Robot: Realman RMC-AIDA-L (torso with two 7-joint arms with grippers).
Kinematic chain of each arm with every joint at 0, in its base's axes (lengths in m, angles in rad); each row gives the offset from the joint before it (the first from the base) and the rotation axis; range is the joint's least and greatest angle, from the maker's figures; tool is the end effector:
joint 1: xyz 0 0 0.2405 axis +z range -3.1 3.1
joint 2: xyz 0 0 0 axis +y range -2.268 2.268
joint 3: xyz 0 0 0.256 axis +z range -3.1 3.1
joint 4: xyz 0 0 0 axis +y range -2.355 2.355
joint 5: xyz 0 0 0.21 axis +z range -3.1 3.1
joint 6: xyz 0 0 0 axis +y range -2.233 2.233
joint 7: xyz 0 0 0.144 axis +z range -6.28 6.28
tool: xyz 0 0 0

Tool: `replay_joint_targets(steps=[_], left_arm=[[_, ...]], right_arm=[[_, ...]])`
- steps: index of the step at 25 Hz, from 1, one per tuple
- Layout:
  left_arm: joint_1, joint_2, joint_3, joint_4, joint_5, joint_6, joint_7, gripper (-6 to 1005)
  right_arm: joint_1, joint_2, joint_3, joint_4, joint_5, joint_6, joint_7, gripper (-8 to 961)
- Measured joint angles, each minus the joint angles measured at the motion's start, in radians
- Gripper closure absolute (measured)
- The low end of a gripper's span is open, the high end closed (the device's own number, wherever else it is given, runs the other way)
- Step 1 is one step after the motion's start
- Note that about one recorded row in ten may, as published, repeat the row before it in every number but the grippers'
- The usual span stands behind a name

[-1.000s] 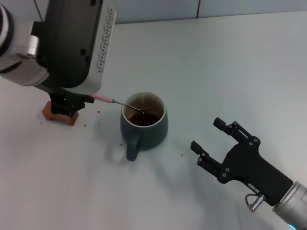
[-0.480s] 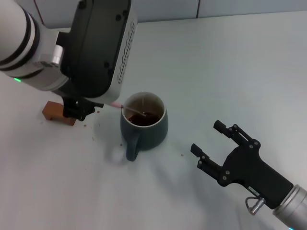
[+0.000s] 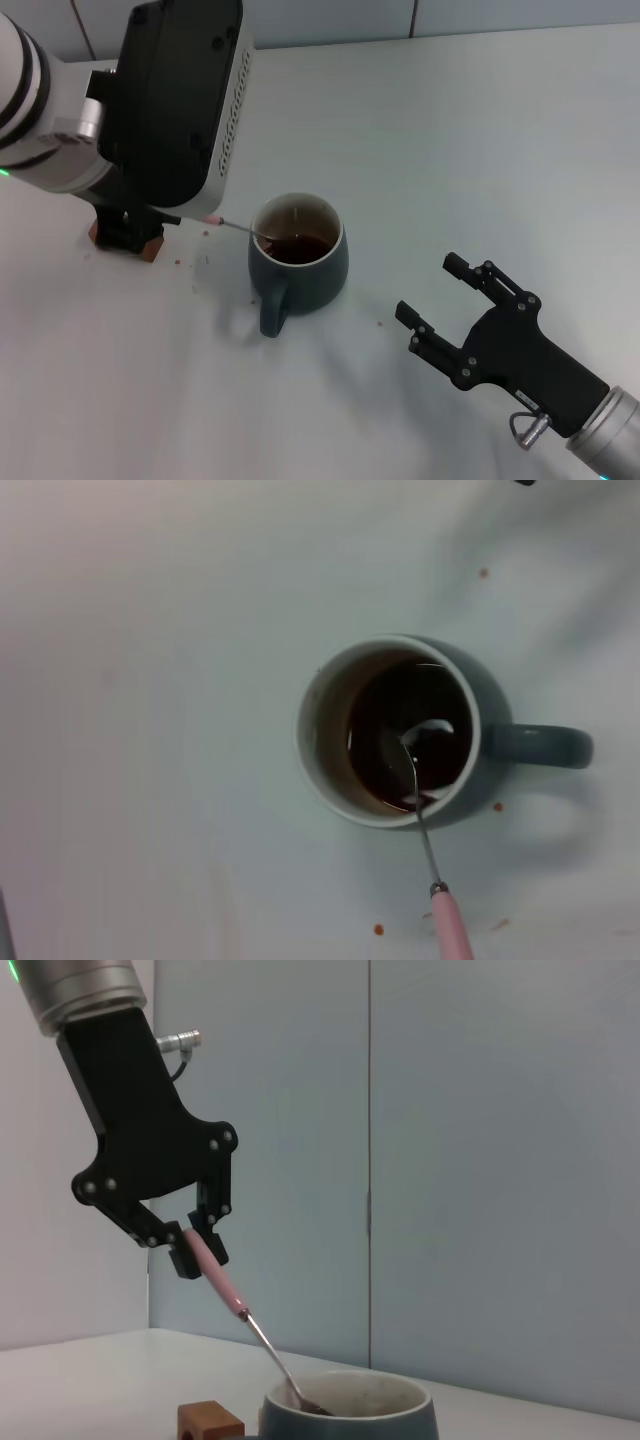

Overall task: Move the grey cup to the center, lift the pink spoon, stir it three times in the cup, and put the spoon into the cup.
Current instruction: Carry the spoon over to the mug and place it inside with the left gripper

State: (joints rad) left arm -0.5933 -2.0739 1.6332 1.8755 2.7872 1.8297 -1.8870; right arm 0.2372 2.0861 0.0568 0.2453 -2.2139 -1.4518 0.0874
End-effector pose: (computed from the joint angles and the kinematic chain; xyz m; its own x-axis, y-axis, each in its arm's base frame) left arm -0.1020 0.3111 0.0287 0.6994 -0.2878 -0.6542 -0.4616 -0.8807 -0.1061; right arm 0.2935 0.1966 -0.0985 0.7247 0.0382 -0.6880 -0.4867 -0.6785 -0.5503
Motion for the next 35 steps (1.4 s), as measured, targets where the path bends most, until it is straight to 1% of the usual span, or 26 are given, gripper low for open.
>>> replay_joint_targets(steps=[6, 7, 12, 18, 21, 28, 35], left_arm=[[-0.021, -0.004, 0.028, -0.008, -0.012, -0.046, 0.000, 875], [-0.021, -0.004, 0.048, -0.010, -0.028, -0.065, -0.004, 875], [-0.010, -0.005, 0.082, -0.005, -0.038, -0.073, -0.013, 875], [0.008, -0.002, 0.081, 0.004, -0.027, -0.051, -0.022, 875], [0.013, 0.000, 0.075, 0.005, 0.001, -0.043, -0.023, 875], [0.004, -0.001, 0.060, 0.001, 0.015, -0.077, -0.020, 874], [-0.009, -0.004, 0.121, 0.001, -0.012, -0.109, -0.022, 851]], right_arm=[[-0.001, -0.001, 0.000, 0.002, -0.001, -0.001, 0.000, 197], [-0.002, -0.001, 0.000, 0.002, -0.002, 0.000, 0.000, 197], [-0.002, -0.001, 0.000, 0.002, -0.003, 0.000, 0.000, 197], [-0.001, -0.002, 0.001, 0.002, -0.004, 0.000, 0.000, 197], [0.002, -0.002, 0.000, 0.002, -0.004, 0.003, 0.000, 197], [0.004, -0.003, 0.000, 0.001, -0.003, 0.004, 0.000, 197], [0.003, -0.003, 0.001, 0.001, -0.002, 0.003, 0.000, 197]])
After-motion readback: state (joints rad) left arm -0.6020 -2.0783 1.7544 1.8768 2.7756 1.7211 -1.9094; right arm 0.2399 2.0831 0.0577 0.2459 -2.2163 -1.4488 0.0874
